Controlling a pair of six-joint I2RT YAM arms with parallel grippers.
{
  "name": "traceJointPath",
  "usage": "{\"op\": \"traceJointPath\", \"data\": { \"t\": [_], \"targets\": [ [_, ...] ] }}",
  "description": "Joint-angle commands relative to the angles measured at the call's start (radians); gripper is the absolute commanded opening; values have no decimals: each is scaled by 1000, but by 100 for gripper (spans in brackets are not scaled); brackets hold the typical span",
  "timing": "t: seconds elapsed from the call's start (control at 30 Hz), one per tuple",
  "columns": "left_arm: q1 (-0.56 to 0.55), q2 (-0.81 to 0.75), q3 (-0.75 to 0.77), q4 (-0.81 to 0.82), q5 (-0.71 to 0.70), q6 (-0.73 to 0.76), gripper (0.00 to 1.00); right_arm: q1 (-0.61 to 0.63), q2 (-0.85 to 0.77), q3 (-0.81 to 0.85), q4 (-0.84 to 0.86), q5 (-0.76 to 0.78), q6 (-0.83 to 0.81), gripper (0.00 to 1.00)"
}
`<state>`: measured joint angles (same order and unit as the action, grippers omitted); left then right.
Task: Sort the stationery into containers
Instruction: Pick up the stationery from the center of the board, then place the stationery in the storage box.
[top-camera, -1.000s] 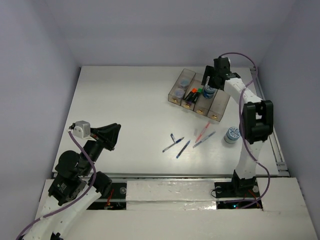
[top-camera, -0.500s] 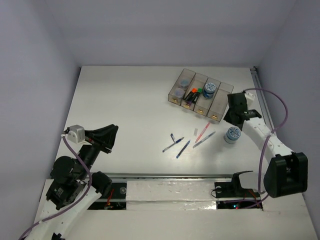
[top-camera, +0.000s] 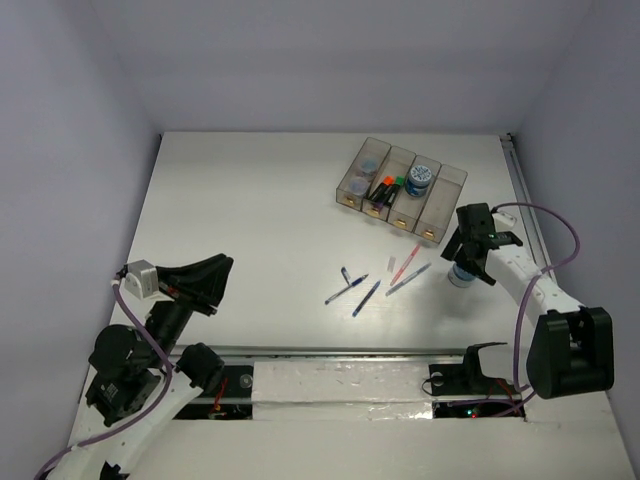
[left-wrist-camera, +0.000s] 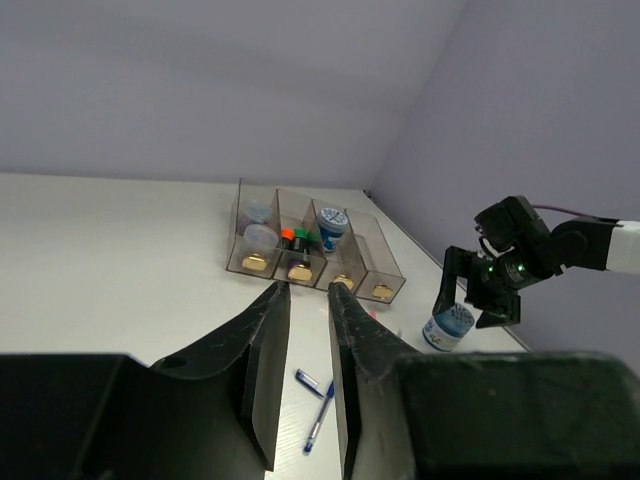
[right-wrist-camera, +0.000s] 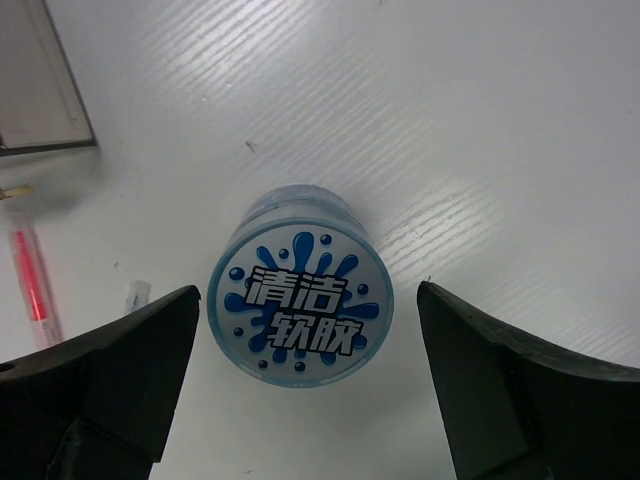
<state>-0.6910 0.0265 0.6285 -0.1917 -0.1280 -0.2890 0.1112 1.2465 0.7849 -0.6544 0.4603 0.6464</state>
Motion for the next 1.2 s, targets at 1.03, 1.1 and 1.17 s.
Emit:
{"op": "traceJointPath", "data": {
  "t": [1.03,1.1,1.17],
  "targets": [
    [44,301,7,20,51,-12,5,160,461,718,211,-218,-255,43],
    [53,332,10,20,60,-19,5,169,490,743,210,-218,-263,43],
    [53,363,11,20,70,-24,5,170,524,754,199,-203,-266,43]
  ]
}}
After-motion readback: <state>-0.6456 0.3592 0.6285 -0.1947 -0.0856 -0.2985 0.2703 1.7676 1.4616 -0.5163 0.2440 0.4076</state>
